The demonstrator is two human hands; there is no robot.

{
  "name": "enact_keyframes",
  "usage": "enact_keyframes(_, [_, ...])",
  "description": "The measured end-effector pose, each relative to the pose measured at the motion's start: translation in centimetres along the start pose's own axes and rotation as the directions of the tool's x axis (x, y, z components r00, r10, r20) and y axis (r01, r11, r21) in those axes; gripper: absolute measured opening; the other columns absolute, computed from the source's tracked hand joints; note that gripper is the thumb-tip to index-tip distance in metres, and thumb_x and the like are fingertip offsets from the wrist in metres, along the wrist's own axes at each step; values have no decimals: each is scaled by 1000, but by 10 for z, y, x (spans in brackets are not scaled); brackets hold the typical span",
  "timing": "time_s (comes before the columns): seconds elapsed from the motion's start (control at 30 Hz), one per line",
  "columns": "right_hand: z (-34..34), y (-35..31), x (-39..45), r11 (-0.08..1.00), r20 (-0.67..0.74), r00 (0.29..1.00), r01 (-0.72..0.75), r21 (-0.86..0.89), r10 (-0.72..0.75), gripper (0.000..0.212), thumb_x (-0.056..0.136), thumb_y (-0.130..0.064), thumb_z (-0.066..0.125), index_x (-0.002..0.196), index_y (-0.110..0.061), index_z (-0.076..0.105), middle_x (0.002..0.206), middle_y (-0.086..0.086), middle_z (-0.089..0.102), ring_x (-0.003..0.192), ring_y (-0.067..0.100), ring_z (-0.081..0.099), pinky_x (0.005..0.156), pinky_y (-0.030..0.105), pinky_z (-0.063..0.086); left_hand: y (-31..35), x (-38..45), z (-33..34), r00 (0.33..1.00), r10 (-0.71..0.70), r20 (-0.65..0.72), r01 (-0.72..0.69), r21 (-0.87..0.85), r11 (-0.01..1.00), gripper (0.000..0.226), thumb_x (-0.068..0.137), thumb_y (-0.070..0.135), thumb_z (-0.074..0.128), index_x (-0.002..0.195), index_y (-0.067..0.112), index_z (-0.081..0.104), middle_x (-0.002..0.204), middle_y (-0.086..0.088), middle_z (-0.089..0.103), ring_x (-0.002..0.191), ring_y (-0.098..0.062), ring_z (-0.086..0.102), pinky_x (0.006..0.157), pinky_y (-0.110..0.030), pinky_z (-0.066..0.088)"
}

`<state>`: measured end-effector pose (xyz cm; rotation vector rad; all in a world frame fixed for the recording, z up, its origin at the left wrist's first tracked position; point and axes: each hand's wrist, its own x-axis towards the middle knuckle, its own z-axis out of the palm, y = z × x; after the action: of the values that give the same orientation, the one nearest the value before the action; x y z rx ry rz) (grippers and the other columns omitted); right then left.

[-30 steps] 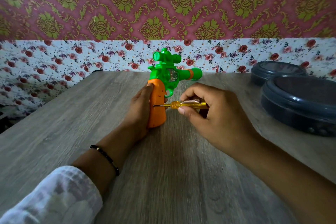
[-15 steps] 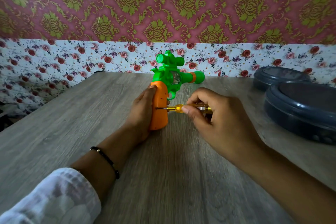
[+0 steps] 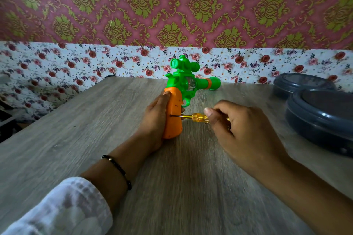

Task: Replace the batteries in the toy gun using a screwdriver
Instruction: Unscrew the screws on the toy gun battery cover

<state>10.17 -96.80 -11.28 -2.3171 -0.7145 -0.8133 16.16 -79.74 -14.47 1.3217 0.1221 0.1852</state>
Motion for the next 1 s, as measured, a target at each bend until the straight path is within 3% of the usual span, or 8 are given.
enact_keyframes(0.13, [2,-1,0,999,-4,1000,19,44,-19,22,90,-36,52,75,-20,58,53,-6,55,44,8,49,41,29,41,1,-2,0,1000,-4,12,4,-8,1000,35,98,41,39,120,18,54,91,-11,68,61,-13,63,46,-21,49])
enact_keyframes(0.33, [-1,-3,3,977,-21,999,-24,212,29,6,81,-29,64,85,-24,65,66,-17,58,55,8,53,50,26,43,2,-4,1,1000,12,13,-11,-30,999,27,99,39,40,105,19,57,84,-11,66,58,-14,61,42,-19,47])
enact_keyframes(0.4, [-1,-3,2,967,-13,999,-40,252,44,9,80,-30,63,86,-24,65,67,-18,59,57,7,54,52,23,42,3,-4,1,1000,12,14,-11,-36,999,25,99,38,40,102,20,57,82,-10,65,55,-13,61,41,-19,47])
enact_keyframes(0.47, [0,-3,1,969,6,999,-43,242,43,17,81,-40,57,87,-25,62,63,-13,58,50,11,53,49,32,46,2,-3,2,1000,14,15,-13,-22,1000,25,99,39,39,98,21,57,78,-8,65,51,-10,61,41,-19,46])
enact_keyframes(0.63, [-1,-4,0,1000,30,999,-12,23,12,42,89,-59,34,71,-25,51,49,-3,55,43,9,52,42,36,46,0,1,-1,1000,-4,12,4,10,1000,41,98,44,38,125,16,53,92,-12,69,60,-13,64,49,-23,48])
enact_keyframes(0.77, [0,-4,1,998,20,998,53,18,-53,23,86,-41,49,79,-22,59,54,-12,50,47,3,47,44,26,39,-2,2,-2,1000,0,22,-1,15,1000,46,98,44,38,132,15,50,95,-12,69,67,-15,64,53,-25,48])
enact_keyframes(0.9, [2,-6,2,985,43,998,44,167,-52,10,79,-30,59,88,-25,63,76,-20,56,69,-4,53,59,11,39,-1,2,-2,1000,-12,18,12,8,1000,44,97,45,40,129,17,51,86,-7,68,67,-15,64,54,-24,48])
enact_keyframes(1.0, [3,-8,0,976,56,998,20,217,-33,11,81,-35,57,87,-27,61,74,-20,56,65,1,55,56,19,44,0,0,-1,1000,5,15,-5,2,1000,40,98,43,39,124,17,53,88,-9,68,70,-16,64,58,-26,49])
